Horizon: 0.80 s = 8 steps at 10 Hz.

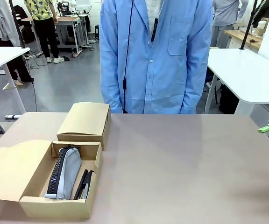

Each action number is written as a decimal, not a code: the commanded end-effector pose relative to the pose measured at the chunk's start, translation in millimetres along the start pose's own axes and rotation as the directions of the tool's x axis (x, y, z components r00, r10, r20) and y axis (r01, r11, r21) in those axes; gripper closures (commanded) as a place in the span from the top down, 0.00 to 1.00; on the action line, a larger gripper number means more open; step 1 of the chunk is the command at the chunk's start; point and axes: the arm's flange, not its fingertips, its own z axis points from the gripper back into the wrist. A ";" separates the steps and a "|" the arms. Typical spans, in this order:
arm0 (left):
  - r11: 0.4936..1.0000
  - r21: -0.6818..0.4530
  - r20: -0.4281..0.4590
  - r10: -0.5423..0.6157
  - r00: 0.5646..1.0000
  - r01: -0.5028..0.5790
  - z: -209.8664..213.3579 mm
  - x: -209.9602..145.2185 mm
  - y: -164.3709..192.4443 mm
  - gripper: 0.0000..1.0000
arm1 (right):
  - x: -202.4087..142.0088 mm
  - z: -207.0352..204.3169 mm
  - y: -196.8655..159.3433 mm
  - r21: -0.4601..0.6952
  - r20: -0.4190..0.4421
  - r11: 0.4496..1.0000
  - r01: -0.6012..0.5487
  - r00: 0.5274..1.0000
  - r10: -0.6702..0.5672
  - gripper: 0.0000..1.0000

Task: Place items inside the box.
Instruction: Close the lid of the Mailer Box closest to the robot.

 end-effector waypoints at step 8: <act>0.972 -0.194 -0.053 -0.147 0.988 0.135 -35.7 -129.4 109.5 1.00 | -3.0 2.0 0.5 0.000 -0.003 1.000 0.008 1.000 -0.008 1.00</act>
